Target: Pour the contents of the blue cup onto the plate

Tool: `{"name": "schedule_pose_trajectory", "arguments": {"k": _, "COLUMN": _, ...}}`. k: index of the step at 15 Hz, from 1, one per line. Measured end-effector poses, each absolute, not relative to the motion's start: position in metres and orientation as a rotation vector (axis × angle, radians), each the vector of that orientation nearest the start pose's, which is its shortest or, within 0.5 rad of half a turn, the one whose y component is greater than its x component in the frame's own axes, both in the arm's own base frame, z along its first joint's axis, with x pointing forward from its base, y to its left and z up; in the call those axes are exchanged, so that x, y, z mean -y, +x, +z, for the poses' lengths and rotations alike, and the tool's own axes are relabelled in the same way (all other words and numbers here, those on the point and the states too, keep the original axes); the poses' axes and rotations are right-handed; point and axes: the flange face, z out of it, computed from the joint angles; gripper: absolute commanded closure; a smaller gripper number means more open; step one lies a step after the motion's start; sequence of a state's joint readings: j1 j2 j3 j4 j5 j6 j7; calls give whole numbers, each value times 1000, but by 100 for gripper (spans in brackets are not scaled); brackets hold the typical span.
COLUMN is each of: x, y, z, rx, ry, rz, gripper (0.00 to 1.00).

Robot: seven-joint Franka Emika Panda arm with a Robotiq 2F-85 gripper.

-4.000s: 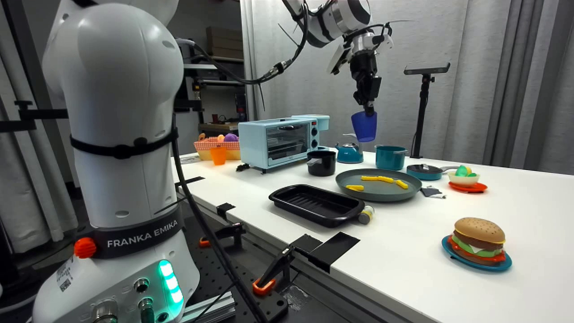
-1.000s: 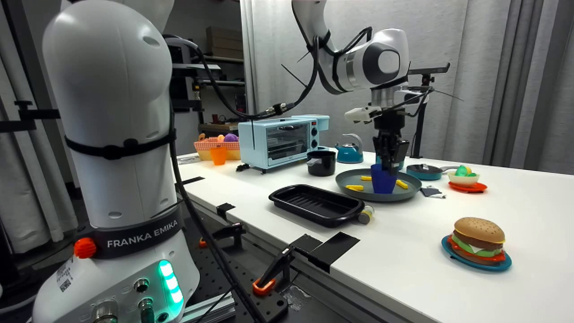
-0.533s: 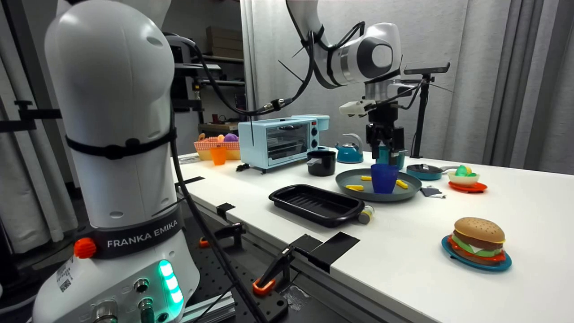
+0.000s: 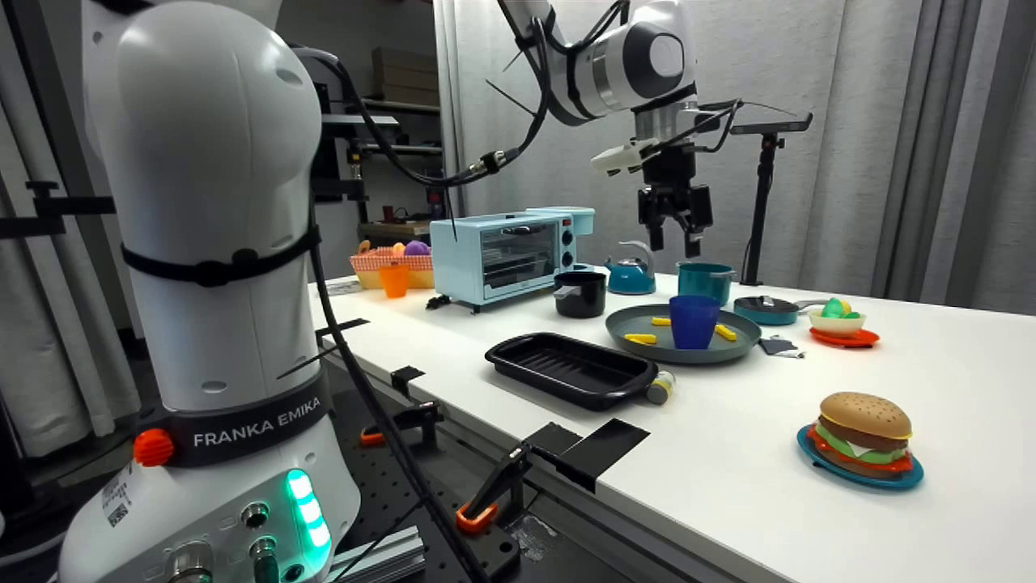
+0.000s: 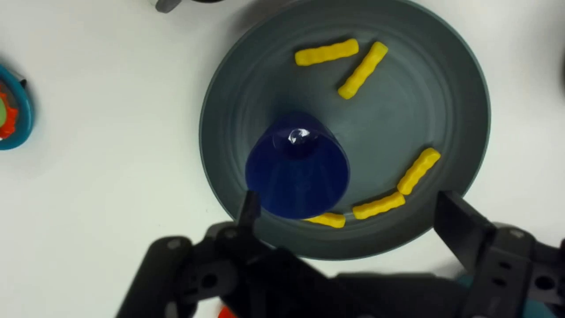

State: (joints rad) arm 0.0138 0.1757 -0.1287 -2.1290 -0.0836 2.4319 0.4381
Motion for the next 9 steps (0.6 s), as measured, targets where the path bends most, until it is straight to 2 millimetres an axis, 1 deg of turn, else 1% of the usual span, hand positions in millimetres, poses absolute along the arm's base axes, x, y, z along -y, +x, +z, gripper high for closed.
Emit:
{"name": "schedule_pose_trajectory", "arguments": {"k": 5, "x": 22, "y": 553, "z": 362, "rx": -595, "ry": -3150, "rz": -109, "gripper": 0}}
{"name": "schedule_pose_trajectory", "arguments": {"k": 9, "x": -8, "y": 531, "z": 371, "rx": -451, "ry": -3186, "rz": -1, "gripper": 0}}
